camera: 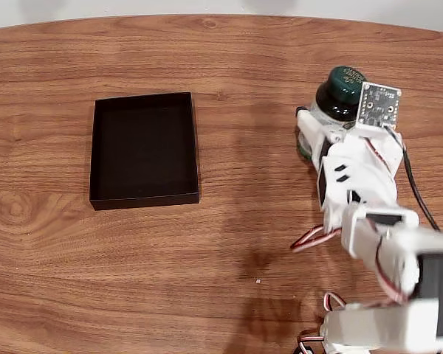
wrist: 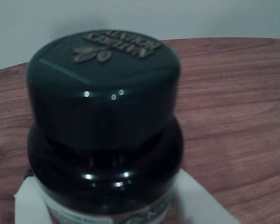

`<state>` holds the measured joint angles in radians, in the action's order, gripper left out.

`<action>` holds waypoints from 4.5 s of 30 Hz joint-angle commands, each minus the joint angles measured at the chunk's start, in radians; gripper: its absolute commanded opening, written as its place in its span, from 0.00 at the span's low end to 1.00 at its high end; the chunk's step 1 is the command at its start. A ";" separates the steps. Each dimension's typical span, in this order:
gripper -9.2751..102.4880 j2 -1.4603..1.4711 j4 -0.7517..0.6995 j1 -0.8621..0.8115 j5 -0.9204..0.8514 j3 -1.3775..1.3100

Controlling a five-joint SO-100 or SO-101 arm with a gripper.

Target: Pick up the pill bottle and place it in the black box.

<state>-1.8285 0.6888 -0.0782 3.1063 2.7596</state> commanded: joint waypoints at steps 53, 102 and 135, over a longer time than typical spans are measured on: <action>0.25 0.364 0.485 0.649 0.112 -0.351; 0.38 0.904 0.525 0.624 0.083 -0.670; 0.37 -0.041 -0.048 0.325 0.186 0.015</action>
<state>-1.6475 0.6703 0.2899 3.2735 2.6860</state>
